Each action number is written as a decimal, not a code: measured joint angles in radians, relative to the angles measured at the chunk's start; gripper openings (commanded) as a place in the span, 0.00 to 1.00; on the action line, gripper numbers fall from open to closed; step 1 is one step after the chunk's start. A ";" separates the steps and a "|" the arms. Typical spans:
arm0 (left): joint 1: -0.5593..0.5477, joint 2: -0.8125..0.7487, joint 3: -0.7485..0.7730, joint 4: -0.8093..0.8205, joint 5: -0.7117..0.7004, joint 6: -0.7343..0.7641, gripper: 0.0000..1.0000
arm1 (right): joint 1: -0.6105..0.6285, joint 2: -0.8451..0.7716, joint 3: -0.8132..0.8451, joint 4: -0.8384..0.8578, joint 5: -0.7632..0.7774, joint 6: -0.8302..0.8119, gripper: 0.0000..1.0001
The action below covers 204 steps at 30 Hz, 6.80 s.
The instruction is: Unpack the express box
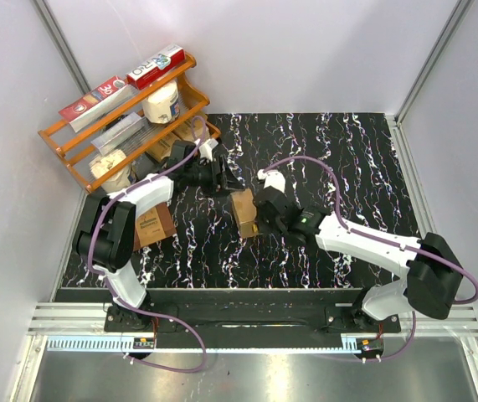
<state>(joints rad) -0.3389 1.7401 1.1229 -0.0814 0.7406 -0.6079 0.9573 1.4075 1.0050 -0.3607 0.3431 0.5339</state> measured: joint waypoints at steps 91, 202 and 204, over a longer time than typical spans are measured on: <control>-0.051 -0.139 -0.093 -0.225 -0.237 0.093 0.94 | -0.197 0.223 0.175 0.058 0.012 -0.032 0.00; -0.053 -0.056 -0.017 -0.307 -0.285 0.024 0.77 | -0.163 0.196 0.334 -0.106 0.094 0.008 0.00; -0.053 -0.056 -0.016 -0.308 -0.285 0.023 0.77 | -0.160 0.196 0.334 -0.109 0.101 0.012 0.00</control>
<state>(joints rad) -0.3920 1.6844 1.1065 -0.3893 0.4561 -0.5846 0.7971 1.6039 1.3388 -0.4694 0.4446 0.5461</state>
